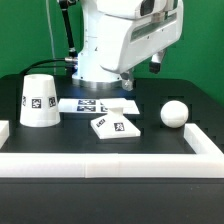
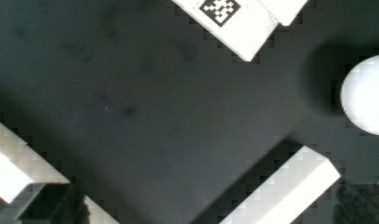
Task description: Assemble lamp
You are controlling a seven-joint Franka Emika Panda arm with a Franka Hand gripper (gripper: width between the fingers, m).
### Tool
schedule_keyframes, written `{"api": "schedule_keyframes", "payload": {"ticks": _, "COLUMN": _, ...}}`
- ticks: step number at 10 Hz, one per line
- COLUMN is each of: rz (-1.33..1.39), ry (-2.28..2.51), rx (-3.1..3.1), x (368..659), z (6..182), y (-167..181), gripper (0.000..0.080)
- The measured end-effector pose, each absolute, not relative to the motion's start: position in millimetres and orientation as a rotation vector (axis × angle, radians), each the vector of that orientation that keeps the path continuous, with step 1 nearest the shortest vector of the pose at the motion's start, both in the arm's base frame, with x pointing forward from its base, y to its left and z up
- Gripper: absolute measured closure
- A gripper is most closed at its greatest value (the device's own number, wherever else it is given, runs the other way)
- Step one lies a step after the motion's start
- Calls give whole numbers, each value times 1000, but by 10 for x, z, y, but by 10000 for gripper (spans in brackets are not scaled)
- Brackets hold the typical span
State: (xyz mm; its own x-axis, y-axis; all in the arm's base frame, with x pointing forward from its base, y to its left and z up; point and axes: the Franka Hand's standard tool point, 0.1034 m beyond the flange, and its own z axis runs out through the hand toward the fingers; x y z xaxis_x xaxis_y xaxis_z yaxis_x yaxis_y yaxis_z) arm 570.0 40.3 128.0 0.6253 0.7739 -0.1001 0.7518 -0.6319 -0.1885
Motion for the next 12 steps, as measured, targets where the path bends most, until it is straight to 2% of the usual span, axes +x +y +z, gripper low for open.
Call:
{"api": "schedule_keyframes", "payload": {"ticks": 4, "rz": 263, "ry": -1278, "rx": -2716, "x": 5681, "z": 1263, "y": 385, "gripper": 100}}
{"api": "schedule_keyframes", "payload": {"ticks": 8, "rz": 218, "ry": -1271, "rx": -2741, "x": 5213, "z": 1055, "y": -74, "gripper": 100}}
{"api": "schedule_keyframes", "payload": {"ticks": 12, "rz": 245, "ry": -857, "rx": -2918, "x": 5208, "z": 1043, "y": -51, "gripper": 100}}
